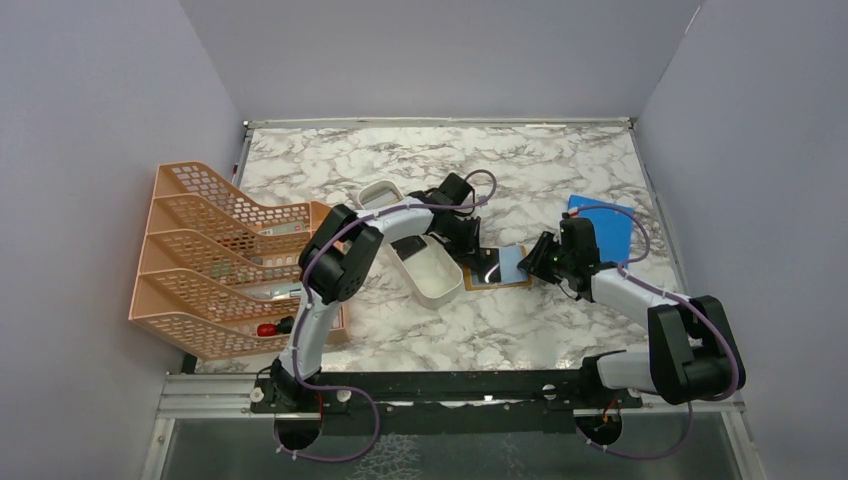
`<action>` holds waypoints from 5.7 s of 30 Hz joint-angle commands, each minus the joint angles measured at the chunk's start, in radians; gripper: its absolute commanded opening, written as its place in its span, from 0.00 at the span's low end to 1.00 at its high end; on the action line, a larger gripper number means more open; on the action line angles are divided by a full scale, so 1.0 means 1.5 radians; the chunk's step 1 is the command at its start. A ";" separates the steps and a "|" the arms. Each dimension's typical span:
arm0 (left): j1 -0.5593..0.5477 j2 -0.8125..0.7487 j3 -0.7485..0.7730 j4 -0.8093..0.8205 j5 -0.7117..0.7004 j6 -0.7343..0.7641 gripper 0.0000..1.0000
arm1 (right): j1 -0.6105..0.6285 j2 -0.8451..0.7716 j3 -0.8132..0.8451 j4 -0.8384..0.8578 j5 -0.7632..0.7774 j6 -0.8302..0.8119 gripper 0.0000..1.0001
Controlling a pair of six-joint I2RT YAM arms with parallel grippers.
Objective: Put the credit cards into the card holder
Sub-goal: Insert the credit card into the card holder.
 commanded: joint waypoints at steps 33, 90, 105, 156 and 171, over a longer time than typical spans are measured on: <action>-0.024 -0.060 -0.117 0.119 -0.087 -0.106 0.00 | -0.001 0.012 -0.028 -0.008 -0.027 0.005 0.36; -0.013 -0.055 -0.101 0.128 -0.030 -0.142 0.21 | -0.001 0.002 -0.023 -0.005 -0.046 -0.003 0.39; -0.017 -0.083 -0.163 0.232 -0.031 -0.201 0.05 | -0.001 0.000 -0.027 -0.005 -0.038 -0.007 0.39; -0.032 -0.052 -0.101 0.115 -0.049 -0.196 0.00 | -0.001 -0.041 -0.027 -0.018 -0.044 -0.021 0.39; -0.032 -0.018 -0.050 0.051 -0.039 -0.148 0.00 | -0.001 -0.046 -0.022 -0.022 -0.047 -0.026 0.39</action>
